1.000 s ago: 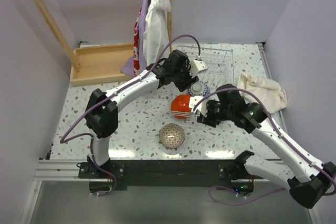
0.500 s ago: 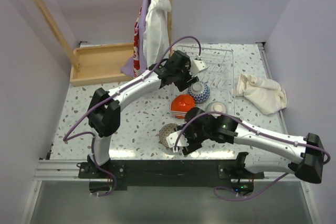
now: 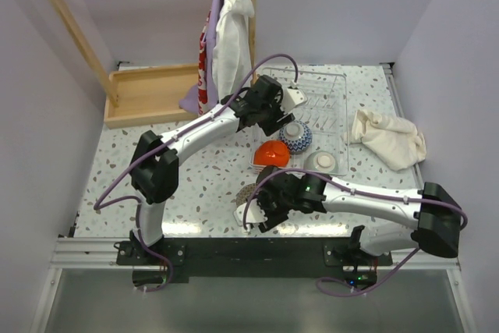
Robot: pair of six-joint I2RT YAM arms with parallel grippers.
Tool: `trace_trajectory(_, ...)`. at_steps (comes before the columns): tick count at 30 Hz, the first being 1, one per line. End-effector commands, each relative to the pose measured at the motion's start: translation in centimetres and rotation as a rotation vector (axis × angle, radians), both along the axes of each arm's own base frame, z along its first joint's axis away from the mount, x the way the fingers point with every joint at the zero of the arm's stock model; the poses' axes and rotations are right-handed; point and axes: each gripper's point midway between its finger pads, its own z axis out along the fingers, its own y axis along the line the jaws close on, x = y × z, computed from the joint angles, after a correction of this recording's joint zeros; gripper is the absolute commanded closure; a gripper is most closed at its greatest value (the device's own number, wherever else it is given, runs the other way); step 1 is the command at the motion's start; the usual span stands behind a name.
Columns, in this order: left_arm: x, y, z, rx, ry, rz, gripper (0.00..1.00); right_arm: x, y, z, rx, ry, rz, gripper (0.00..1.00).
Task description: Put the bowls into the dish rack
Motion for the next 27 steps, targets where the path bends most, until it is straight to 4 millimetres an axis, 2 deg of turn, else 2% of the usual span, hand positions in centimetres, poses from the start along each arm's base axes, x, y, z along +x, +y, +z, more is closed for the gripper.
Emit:
trace_trajectory(1,0.2,0.5,3.9,-0.051,-0.079,0.018,0.31,-0.7,1.3,-0.2,0.028,0.023,0.058,0.46)
trace_trajectory(7,0.0,1.1,3.9,-0.046,-0.082,0.024,0.3,-1.3,1.3,-1.4,-0.006,0.05,0.079,0.51)
trace_trajectory(16,-0.2,1.7,3.8,-0.048,-0.08,0.029,0.3,-2.1,0.9,-2.8,-0.022,0.077,0.078,0.68)
trace_trajectory(22,-0.2,1.5,4.3,-0.058,-0.085,0.028,0.3,-2.0,-0.1,-4.0,-0.028,0.058,0.04,0.75)
trace_trajectory(24,-0.1,1.5,4.4,-0.058,-0.087,0.025,0.3,-1.7,-0.2,-4.0,-0.029,0.042,0.035,0.85)
trace_trajectory(25,-0.1,1.5,4.4,-0.056,-0.087,0.026,0.3,-1.4,-0.2,-3.6,-0.023,0.025,0.026,0.95)
trace_trajectory(27,-0.2,1.6,4.5,-0.055,-0.088,0.025,0.3,-1.1,-0.3,-2.9,-0.022,0.014,0.005,1.0)
